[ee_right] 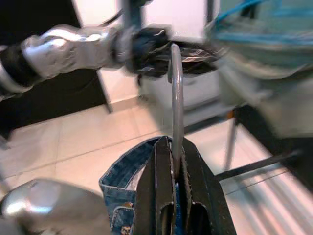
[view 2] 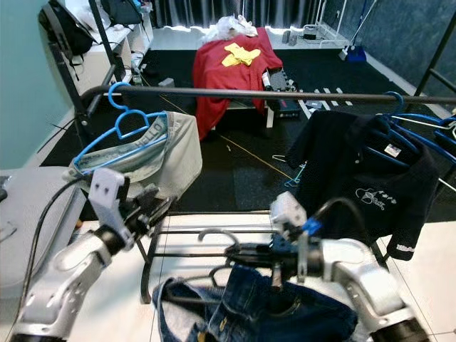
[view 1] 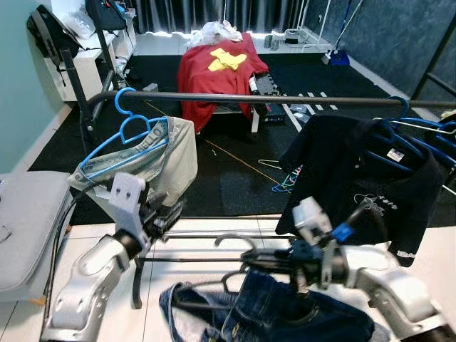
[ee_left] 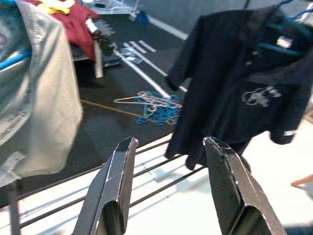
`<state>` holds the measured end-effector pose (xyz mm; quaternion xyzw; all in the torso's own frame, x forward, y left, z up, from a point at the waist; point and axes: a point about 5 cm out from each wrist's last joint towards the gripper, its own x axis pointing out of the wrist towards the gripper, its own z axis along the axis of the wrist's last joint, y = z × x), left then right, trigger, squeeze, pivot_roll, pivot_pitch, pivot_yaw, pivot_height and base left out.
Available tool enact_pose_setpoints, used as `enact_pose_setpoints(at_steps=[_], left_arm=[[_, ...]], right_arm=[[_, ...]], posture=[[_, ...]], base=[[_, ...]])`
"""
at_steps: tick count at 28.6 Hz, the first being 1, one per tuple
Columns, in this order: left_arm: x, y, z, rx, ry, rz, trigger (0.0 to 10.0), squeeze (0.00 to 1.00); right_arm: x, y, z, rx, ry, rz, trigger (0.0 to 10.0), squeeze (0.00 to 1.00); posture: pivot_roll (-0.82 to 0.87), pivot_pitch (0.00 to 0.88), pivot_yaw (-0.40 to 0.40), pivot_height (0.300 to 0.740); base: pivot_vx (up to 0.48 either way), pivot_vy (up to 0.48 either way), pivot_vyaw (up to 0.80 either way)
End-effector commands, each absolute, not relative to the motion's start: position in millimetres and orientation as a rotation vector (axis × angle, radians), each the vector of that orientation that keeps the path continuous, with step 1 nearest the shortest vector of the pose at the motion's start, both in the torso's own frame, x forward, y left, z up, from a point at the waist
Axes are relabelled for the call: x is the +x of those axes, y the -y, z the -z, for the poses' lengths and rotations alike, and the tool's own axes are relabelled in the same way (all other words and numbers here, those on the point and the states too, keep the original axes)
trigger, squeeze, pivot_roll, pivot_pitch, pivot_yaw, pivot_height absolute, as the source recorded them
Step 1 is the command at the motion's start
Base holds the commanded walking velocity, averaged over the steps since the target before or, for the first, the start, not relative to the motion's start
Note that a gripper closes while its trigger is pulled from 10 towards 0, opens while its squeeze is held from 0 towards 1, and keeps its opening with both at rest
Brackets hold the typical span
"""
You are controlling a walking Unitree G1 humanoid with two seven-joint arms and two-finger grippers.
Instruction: Hang hanger
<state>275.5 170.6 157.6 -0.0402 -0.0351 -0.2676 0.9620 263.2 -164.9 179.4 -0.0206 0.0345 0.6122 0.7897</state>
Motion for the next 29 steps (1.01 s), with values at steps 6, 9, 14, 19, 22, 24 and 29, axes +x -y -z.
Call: enact_pose_setpoints(at_steps=[6,9,14,19,22,24,29], left_arm=[[249.7,-159.0,-168.1,-0.203,0.023,0.914,10.0,1.0],[262.4,-158.8,-158.4,-0.134,0.01,0.825,10.0,1.0],[293.0,-156.2,-147.9,-0.042,-0.008,0.619,10.0,1.0],[303.6,-153.7,-160.0,-0.025,-0.005,0.57,10.0,1.0],[301.1,-153.9,-151.7,0.006,-0.105,0.592,10.0,1.0],[299.6,-154.2,-148.3,0.026,-0.146,0.608,10.0,1.0],[295.8,-153.1,-144.9,0.059,-0.197,0.666,10.0,1.0]], right_arm=[[278.3,186.8,-223.3,-0.031,0.095,-1.201,0.0,0.0],[279.9,186.2,-226.4,-0.059,0.114,-1.184,0.0,0.0],[278.0,184.2,-237.2,-0.037,0.156,-1.186,0.0,0.0],[279.1,188.1,-242.3,-0.055,0.173,-1.16,0.0,0.0],[278.8,186.6,-244.7,-0.05,0.189,-1.156,0.0,0.0],[278.7,186.1,-245.5,-0.049,0.193,-1.156,0.0,0.0],[279.7,186.3,-246.3,-0.05,0.195,-1.151,0.0,0.0]], posture=[[-0.04,0.061,0.028,0.74],[-0.05,0.06,0.031,0.74],[-0.05,0.054,0.041,0.74],[-0.05,0.053,0.057,0.74],[-0.05,0.055,0.061,0.74],[-0.05,0.057,0.06,0.74],[-0.05,0.057,0.059,0.74]], base=[[0.0,0.0,0.0],[0.0,0.0,0.0],[0.0,0.0,0.0],[0.0,0.0,0.0],[0.0,0.0,0.0],[0.0,0.0,0.0],[0.0,0.0,0.0]])
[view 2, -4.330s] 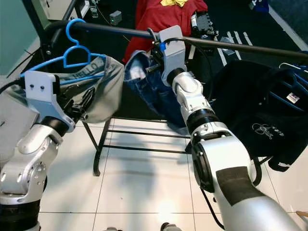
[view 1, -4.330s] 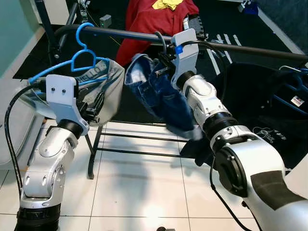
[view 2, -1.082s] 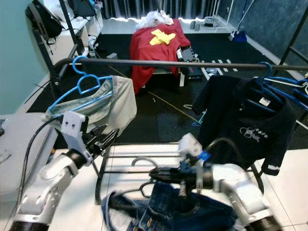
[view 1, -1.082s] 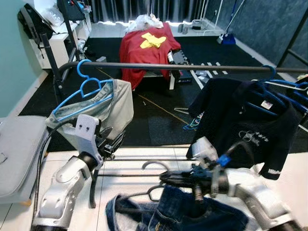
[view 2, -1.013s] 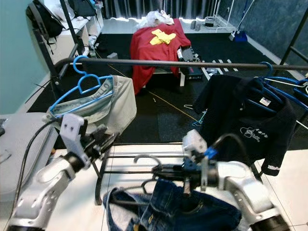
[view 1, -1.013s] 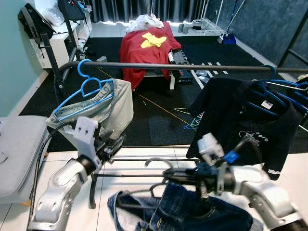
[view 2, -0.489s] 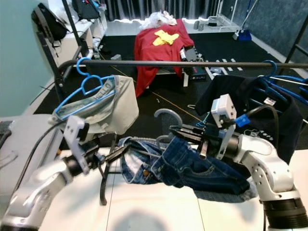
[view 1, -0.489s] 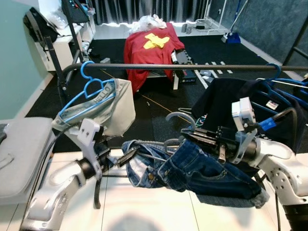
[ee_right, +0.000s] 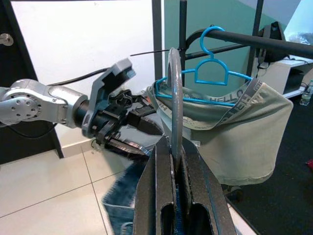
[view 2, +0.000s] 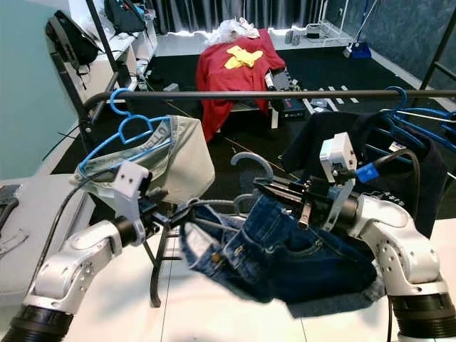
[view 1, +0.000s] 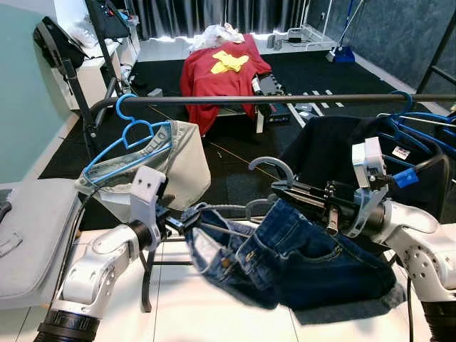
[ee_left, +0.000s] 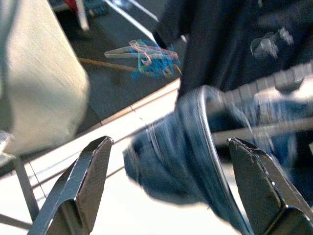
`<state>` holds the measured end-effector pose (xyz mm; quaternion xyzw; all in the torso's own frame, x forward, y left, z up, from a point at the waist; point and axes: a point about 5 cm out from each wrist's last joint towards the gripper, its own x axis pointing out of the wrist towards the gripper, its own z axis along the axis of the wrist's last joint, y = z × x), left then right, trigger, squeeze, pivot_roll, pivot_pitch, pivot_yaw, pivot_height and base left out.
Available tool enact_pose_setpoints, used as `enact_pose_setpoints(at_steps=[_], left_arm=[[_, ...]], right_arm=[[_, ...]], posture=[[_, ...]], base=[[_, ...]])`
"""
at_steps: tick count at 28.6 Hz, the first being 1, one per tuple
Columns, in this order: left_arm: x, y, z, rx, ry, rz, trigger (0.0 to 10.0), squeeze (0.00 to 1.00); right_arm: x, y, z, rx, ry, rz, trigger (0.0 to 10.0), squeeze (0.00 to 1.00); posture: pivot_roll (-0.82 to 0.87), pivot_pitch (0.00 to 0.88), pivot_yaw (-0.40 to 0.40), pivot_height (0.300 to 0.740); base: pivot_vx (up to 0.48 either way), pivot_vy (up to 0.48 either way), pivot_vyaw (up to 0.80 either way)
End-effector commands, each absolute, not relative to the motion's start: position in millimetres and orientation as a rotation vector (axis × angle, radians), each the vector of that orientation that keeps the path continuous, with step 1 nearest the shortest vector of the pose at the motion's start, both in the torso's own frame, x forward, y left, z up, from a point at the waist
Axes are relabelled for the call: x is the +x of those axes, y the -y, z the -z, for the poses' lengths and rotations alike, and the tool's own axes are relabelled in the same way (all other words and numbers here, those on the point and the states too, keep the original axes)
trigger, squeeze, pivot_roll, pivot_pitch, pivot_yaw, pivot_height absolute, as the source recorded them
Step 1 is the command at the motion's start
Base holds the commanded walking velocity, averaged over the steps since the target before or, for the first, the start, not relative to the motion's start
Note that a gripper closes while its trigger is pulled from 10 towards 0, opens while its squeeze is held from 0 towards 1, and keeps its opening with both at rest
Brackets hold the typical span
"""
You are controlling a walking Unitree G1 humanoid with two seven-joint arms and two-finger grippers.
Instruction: Hang hanger
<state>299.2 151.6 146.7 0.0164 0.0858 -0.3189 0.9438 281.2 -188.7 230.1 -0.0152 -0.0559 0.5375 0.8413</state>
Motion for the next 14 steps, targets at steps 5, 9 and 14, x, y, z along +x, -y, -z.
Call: enact_pose_setpoints(at_steps=[5,9,14], left_arm=[[292.1,-150.6,-132.8,0.081,-0.28,0.684,10.0,0.0],[295.3,-148.4,-124.0,0.119,-0.323,0.633,10.0,0.0],[304.1,-147.8,-121.9,0.134,-0.344,0.557,10.0,0.0]], right_arm=[[281.4,186.4,-247.9,-0.048,0.196,-1.151,0.0,0.0],[280.9,186.0,-250.3,-0.048,0.2,-1.16,0.0,0.0],[278.9,186.6,-249.4,-0.047,0.195,-1.175,0.0,0.0]], posture=[[-0.05,0.055,0.056,0.74],[-0.05,0.056,0.056,0.74],[-0.05,0.052,0.054,0.74]], base=[[0.0,0.0,0.0],[0.0,0.0,0.0],[0.0,0.0,0.0]])
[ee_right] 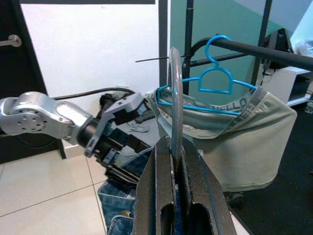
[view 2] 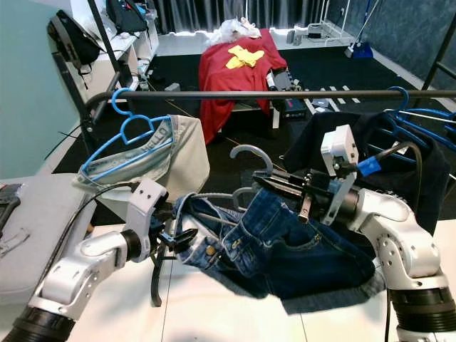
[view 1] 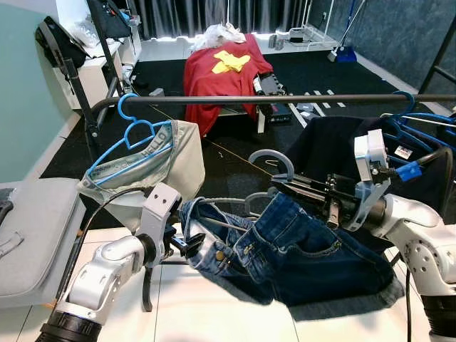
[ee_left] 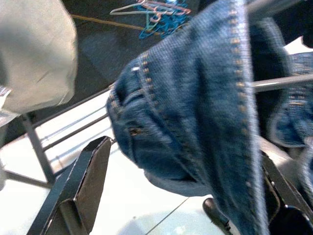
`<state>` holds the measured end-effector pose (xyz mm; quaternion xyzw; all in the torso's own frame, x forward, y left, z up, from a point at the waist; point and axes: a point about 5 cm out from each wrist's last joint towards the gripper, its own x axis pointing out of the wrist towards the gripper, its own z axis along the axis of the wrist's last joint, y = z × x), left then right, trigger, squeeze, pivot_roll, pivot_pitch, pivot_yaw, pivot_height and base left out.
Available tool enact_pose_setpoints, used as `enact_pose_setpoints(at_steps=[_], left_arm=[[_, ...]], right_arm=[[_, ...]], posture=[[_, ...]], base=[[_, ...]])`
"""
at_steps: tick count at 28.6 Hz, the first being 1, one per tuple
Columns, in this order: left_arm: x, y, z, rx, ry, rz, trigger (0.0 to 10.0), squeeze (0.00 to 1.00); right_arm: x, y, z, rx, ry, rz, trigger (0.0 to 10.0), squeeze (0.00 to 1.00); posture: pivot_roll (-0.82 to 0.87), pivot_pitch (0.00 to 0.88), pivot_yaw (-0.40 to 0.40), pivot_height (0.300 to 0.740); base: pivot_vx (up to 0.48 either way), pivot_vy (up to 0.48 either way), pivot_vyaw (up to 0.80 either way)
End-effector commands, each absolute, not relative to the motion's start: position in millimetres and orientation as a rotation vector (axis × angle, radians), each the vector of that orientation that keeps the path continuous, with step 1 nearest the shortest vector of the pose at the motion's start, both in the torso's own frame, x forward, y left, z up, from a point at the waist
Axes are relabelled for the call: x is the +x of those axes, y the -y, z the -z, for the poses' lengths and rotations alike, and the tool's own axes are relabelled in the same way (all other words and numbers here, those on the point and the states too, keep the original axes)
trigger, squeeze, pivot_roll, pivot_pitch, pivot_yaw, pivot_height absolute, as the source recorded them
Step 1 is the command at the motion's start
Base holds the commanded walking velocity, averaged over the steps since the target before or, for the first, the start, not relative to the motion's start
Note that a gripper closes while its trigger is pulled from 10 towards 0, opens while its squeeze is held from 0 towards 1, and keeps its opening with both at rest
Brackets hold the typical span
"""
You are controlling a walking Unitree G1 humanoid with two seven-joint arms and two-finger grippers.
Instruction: Hang hanger
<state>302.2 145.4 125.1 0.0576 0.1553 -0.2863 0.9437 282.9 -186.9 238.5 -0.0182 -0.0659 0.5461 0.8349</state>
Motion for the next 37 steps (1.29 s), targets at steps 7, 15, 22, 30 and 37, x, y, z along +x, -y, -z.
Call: enact_pose_setpoints(at_steps=[7,15,22,30,37], left_arm=[[312.6,-160.7,-134.3,0.101,-0.294,0.47,0.0,0.0],[318.0,-169.1,-141.8,0.15,-0.265,0.413,0.0,0.0],[335.8,-168.2,-155.3,0.227,-0.201,0.35,0.0,0.0],[348.7,-163.1,-168.0,0.299,-0.155,0.345,0.0,0.0],[354.3,-168.0,-167.2,0.321,-0.157,0.335,0.0,0.0]], right_arm=[[280.0,187.6,-248.2,-0.058,0.186,-1.169,0.0,0.0],[280.8,185.0,-239.2,-0.08,0.153,-1.165,0.0,0.0],[267.5,168.5,-217.4,-0.027,0.088,-1.249,0.0,0.0],[244.3,155.1,-195.7,0.038,0.006,-1.333,0.0,0.0],[235.3,155.2,-196.0,0.039,0.015,-1.316,0.0,0.0]], posture=[[-0.05,0.041,0.052,0.74],[-0.05,0.032,0.051,0.74],[-0.06,0.014,0.057,0.74],[-0.07,0.007,0.06,0.74],[-0.07,0.015,0.064,0.74]], base=[[0.0,0.0,0.0],[0.0,0.0,0.0],[0.0,0.0,0.0],[0.0,0.0,0.0],[0.0,0.0,0.0]])
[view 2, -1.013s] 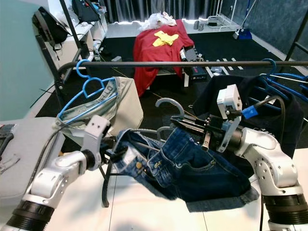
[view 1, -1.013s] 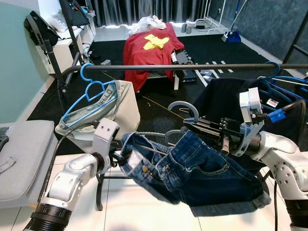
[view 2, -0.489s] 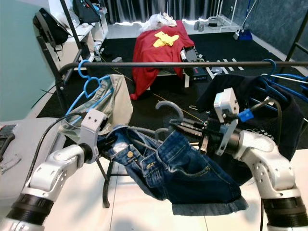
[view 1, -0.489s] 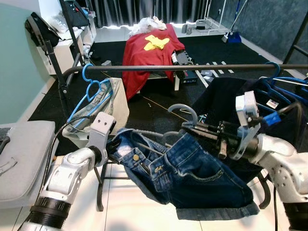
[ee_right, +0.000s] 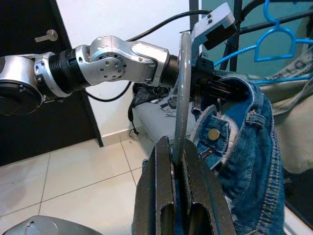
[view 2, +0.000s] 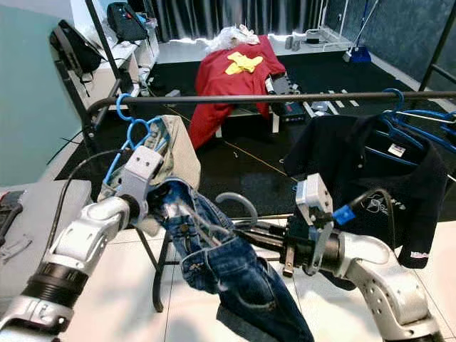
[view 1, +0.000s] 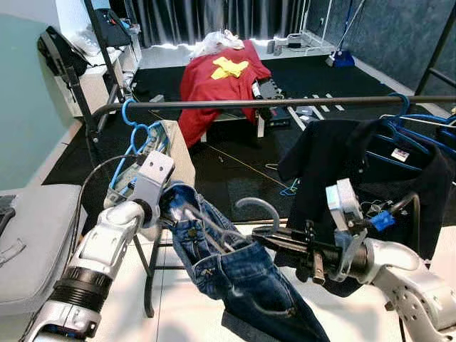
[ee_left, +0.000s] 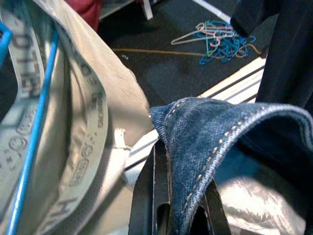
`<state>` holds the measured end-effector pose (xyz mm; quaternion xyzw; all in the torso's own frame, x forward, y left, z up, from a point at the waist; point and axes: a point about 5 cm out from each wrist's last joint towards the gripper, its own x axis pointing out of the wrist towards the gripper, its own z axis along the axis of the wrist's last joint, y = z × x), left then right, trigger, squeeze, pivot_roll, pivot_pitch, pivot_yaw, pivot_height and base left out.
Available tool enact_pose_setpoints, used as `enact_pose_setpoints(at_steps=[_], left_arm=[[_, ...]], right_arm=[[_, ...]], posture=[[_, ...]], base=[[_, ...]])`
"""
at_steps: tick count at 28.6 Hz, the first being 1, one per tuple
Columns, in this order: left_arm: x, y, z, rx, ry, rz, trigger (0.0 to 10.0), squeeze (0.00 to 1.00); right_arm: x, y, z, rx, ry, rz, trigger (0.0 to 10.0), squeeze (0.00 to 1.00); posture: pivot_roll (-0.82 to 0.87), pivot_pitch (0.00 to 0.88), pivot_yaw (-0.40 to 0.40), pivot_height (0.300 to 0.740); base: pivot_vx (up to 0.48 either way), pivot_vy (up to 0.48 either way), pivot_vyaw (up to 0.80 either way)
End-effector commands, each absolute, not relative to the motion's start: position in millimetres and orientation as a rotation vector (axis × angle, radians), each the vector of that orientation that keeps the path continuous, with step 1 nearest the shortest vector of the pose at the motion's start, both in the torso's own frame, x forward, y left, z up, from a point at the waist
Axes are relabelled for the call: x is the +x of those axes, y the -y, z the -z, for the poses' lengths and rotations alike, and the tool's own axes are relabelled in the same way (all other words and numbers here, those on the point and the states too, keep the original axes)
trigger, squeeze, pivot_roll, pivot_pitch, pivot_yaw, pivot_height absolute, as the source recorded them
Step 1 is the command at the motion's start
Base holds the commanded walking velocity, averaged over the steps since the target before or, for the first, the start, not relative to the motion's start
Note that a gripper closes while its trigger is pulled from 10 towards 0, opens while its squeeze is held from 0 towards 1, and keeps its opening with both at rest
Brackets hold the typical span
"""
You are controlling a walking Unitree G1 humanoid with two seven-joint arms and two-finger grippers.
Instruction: Hang hanger
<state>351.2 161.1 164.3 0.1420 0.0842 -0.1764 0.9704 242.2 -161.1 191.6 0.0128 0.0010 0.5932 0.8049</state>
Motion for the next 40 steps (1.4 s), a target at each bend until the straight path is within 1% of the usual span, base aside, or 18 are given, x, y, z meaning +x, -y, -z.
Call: enact_pose_setpoints(at_steps=[1,5,12,19,21,25,26,27,28,29,31,33,34,35,37,38,39,40], left_arm=[[354.3,-168.0,-167.2,0.321,-0.157,0.335,0.0,0.0],[355.8,-173.9,-159.9,0.333,-0.179,0.315,0.0,0.0],[350.4,-190.8,-122.8,0.366,-0.303,0.276,0.0,0.0],[341.3,-194.5,-105.2,0.348,-0.345,0.291,0.0,0.0],[336.4,-182.4,-105.3,0.261,-0.315,0.374,0.0,0.0],[335.0,-177.0,-107.7,0.226,-0.296,0.4,0.0,0.0],[333.2,-169.6,-111.9,0.194,-0.262,0.441,0.0,0.0],[333.2,-169.6,-111.9,0.194,-0.262,0.441,0.0,0.0],[330.7,-161.0,-117.4,0.148,-0.227,0.48,0.0,0.0],[330.7,-161.0,-117.4,0.148,-0.227,0.48,0.0,0.0],[330.9,-150.6,-131.1,0.022,-0.151,0.471,0.0,0.0],[332.1,-146.4,-139.6,-0.052,-0.11,0.451,0.0,0.0],[332.1,-146.4,-139.6,-0.052,-0.11,0.451,0.0,0.0],[330.6,-141.8,-141.4,-0.049,-0.098,0.476,0.0,0.0],[330.6,-141.8,-141.4,-0.049,-0.098,0.476,0.0,0.0],[326.8,-132.8,-140.8,-0.026,-0.096,0.53,0.0,0.0],[326.8,-132.8,-140.8,-0.026,-0.096,0.53,0.0,0.0],[322.2,-121.9,-138.8,0.028,-0.098,0.601,0.0,0.0]], right_arm=[[235.3,155.2,-196.0,0.039,0.015,-1.316,0.0,0.0],[229.4,156.9,-200.7,0.042,0.025,-1.313,0.0,0.0],[225.8,175.0,-223.6,-0.051,0.078,-1.222,0.0,0.0],[227.0,187.3,-233.7,-0.125,0.075,-1.154,0.0,0.0],[236.0,193.1,-229.0,-0.188,0.06,-1.059,0.0,0.0],[240.4,194.0,-227.3,-0.203,0.071,-1.019,0.0,0.0],[246.5,195.2,-226.6,-0.208,0.094,-0.962,0.0,0.0],[246.5,195.2,-226.6,-0.208,0.094,-0.962,0.0,0.0],[253.5,196.9,-226.2,-0.216,0.117,-0.893,0.0,0.0],[253.5,196.9,-226.2,-0.216,0.117,-0.893,0.0,0.0],[262.6,199.0,-224.5,-0.202,0.139,-0.798,0.0,0.0],[269.6,200.7,-226.8,-0.191,0.179,-0.718,0.0,0.0],[269.6,200.7,-226.8,-0.191,0.179,-0.718,0.0,0.0],[274.0,201.2,-230.9,-0.178,0.217,-0.668,0.0,0.0],[274.0,201.2,-230.9,-0.178,0.217,-0.668,0.0,0.0],[281.6,201.6,-241.0,-0.13,0.304,-0.58,0.0,0.0],[281.6,201.6,-241.0,-0.13,0.304,-0.58,0.0,0.0],[289.2,201.4,-253.0,-0.053,0.403,-0.491,0.0,0.0]], posture=[[-0.07,0.015,0.064,0.74],[-0.07,0.018,0.066,0.74],[-0.08,0.027,0.07,0.74],[-0.08,0.034,0.072,0.74],[-0.08,0.035,0.068,0.74],[-0.08,0.035,0.068,0.74],[-0.07,0.036,0.065,0.74],[-0.07,0.036,0.065,0.74],[-0.07,0.037,0.063,0.74],[-0.07,0.037,0.063,0.74],[-0.07,0.039,0.061,0.74],[-0.07,0.041,0.061,0.74],[-0.07,0.041,0.061,0.74],[-0.07,0.041,0.061,0.74],[-0.07,0.041,0.061,0.74],[-0.07,0.04,0.063,0.74],[-0.07,0.04,0.063,0.74],[-0.07,0.039,0.065,0.74]], base=[[0.0,0.0,0.0],[0.0,0.0,0.0],[0.0,0.0,0.0],[0.0,0.0,0.0],[0.0,0.0,0.0],[0.0,0.0,0.0],[0.0,0.0,0.0],[0.0,0.0,0.0],[0.0,0.0,0.0],[0.0,0.0,0.0],[0.0,0.0,0.0],[0.0,0.0,0.0],[0.0,0.0,0.0],[0.0,0.0,0.0],[0.0,0.0,0.0],[0.0,0.0,0.0],[0.0,0.0,0.0],[0.0,0.0,0.0]])
